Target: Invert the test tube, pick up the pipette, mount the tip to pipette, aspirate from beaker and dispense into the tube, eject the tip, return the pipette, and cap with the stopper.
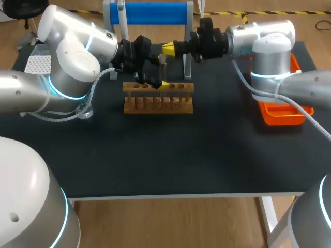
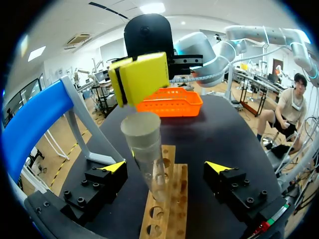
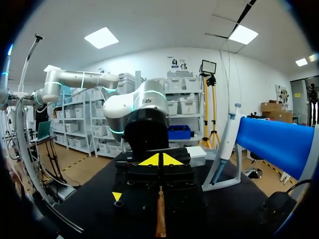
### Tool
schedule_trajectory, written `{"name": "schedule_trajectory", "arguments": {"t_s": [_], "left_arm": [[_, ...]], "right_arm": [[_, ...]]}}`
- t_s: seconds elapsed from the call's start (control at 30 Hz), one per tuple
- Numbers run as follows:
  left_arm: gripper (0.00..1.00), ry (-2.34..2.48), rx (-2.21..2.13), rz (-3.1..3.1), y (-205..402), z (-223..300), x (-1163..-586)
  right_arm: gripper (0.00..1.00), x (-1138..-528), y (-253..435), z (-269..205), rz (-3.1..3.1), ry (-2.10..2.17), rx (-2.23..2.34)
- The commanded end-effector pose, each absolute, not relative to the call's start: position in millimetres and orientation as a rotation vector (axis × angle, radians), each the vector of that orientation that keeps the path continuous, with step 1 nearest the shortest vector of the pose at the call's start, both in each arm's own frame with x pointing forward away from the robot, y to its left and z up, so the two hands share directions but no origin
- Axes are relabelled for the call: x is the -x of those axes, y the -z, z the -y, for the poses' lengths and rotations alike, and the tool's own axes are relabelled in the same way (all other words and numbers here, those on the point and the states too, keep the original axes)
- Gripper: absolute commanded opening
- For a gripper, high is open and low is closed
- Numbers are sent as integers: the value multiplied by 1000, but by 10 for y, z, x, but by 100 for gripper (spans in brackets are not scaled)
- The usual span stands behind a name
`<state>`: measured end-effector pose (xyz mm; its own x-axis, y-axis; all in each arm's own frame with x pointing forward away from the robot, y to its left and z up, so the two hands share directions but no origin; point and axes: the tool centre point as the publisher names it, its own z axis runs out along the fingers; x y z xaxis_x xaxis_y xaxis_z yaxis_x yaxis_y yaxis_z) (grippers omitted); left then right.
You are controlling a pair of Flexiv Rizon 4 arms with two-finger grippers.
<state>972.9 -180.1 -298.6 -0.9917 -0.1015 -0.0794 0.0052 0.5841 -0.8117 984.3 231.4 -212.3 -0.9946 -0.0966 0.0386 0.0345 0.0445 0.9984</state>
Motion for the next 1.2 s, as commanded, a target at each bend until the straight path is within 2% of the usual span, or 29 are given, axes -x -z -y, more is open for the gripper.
{"name": "schedule_trajectory", "arguments": {"t_s": [0.03,0.27,0.47,0.83,1.2], "left_arm": [[100,1378,82,-2694,2985,1802,-9736],[100,1378,82,-2694,2985,1802,-9736],[100,1378,82,-2694,2985,1802,-9736],[100,1378,82,-2694,2985,1802,-9736],[100,1378,82,-2694,2985,1802,-9736]], "right_arm": [[100,-9841,1967,-2225,2216,2110,-74],[100,-9752,1841,-1893,2365,2069,-82],[100,-9621,1902,-1321,2540,1978,-20],[100,-9156,2468,-460,2795,1717,171],[100,-9156,2468,-460,2795,1717,171]]}}
